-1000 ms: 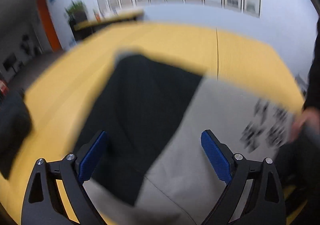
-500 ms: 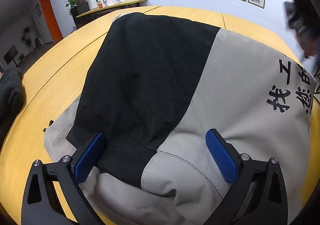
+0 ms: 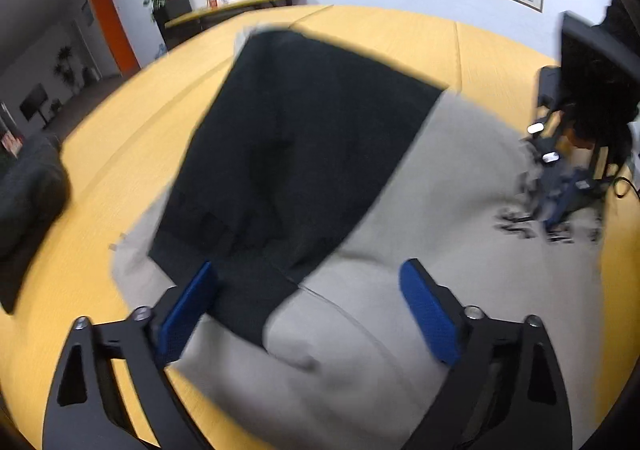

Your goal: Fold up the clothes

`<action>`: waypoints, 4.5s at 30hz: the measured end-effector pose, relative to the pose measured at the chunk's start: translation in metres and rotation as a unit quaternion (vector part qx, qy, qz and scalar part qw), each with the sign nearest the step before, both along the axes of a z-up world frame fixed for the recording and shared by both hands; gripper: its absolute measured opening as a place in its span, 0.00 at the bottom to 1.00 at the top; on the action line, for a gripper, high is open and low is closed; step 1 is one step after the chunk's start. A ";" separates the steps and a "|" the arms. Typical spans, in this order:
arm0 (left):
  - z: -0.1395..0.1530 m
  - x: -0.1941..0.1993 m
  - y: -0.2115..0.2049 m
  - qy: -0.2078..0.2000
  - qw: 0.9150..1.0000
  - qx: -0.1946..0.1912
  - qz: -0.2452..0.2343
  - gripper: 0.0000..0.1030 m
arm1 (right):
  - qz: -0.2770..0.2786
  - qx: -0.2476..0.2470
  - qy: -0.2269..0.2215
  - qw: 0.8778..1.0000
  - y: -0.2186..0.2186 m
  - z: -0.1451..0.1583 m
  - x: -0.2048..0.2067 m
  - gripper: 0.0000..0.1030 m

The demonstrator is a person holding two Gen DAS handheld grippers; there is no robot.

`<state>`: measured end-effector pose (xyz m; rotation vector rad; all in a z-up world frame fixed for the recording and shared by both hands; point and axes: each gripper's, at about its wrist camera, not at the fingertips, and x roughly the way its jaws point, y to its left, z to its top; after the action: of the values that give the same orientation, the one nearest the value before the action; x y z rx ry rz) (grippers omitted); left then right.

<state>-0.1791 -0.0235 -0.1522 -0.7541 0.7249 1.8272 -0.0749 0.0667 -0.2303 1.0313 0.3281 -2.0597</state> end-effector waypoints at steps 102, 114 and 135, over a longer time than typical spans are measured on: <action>0.140 -0.042 -0.100 -0.052 0.861 0.078 0.499 1.00 | -0.171 0.051 -0.071 0.981 -0.107 0.163 -0.193 0.83; 0.221 0.029 -0.050 -0.025 0.832 0.079 0.549 1.00 | -0.161 0.091 -0.061 0.981 -0.116 0.248 -0.117 0.89; 0.239 0.080 -0.083 -0.039 0.838 0.070 0.540 1.00 | -0.201 0.149 -0.064 0.966 -0.136 0.276 -0.056 0.89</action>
<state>-0.0995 -0.1061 0.0866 -1.2760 0.0317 2.7810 -0.1310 -0.0697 0.0454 1.5100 0.3963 -2.3317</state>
